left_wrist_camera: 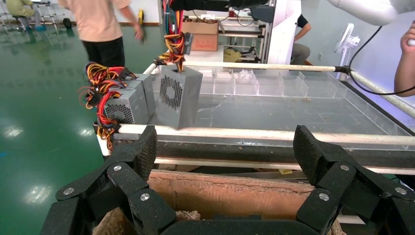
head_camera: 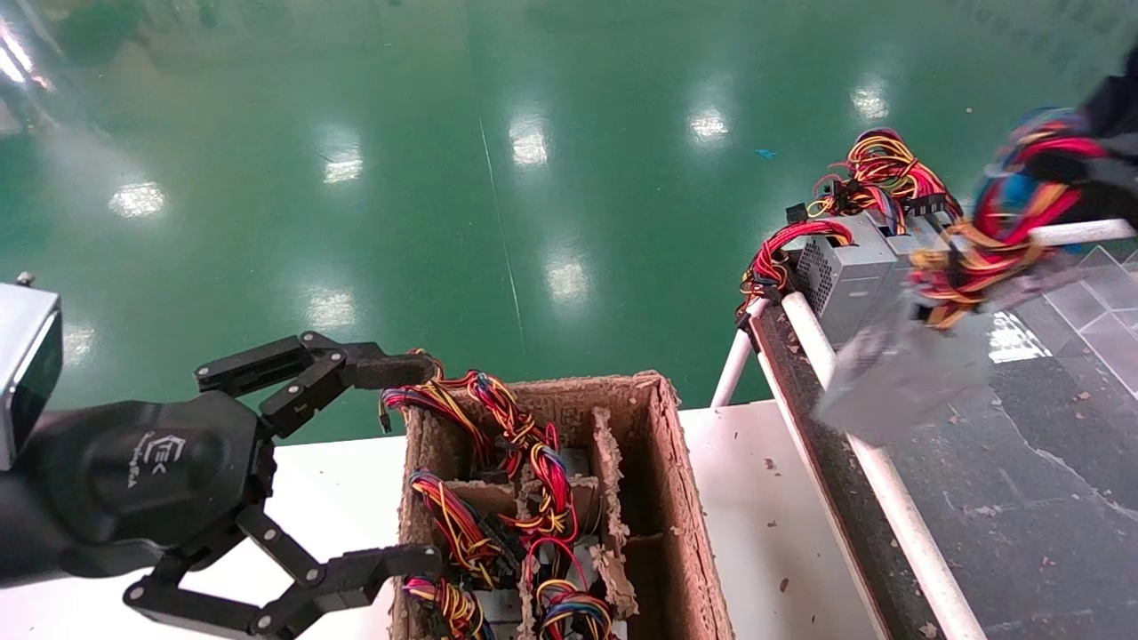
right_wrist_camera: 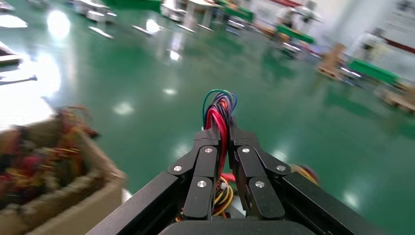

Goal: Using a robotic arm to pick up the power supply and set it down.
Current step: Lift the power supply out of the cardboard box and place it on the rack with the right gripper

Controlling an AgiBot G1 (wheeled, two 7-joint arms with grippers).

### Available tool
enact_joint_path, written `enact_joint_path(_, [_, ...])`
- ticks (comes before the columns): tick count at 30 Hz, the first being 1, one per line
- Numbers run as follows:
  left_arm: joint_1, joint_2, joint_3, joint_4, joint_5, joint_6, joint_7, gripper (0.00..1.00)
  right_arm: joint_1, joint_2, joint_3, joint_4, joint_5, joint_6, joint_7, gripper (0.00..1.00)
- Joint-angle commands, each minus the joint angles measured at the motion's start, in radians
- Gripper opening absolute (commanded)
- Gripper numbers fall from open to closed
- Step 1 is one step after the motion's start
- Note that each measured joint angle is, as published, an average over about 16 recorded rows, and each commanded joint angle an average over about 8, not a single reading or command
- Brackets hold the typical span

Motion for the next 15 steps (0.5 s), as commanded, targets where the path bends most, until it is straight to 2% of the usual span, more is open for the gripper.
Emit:
enact_joint_path(1, [0.000,0.000,0.000,0.000,0.000,0.000,0.000,1.00,-0.024,0.020,0.020,-0.025,0.001,0.022,-0.014,0.00])
enact_joint_path(8, [0.000,0.000,0.000,0.000,0.000,0.000,0.000,1.00,-0.041,0.020,0.009,-0.086,-0.044,0.067,-0.034,0.00])
enact_joint_path(15, [0.000,0.000,0.000,0.000,0.000,0.000,0.000,1.00,0.040,-0.024,-0.057,-0.137,-0.119,0.072,-0.023,0.00])
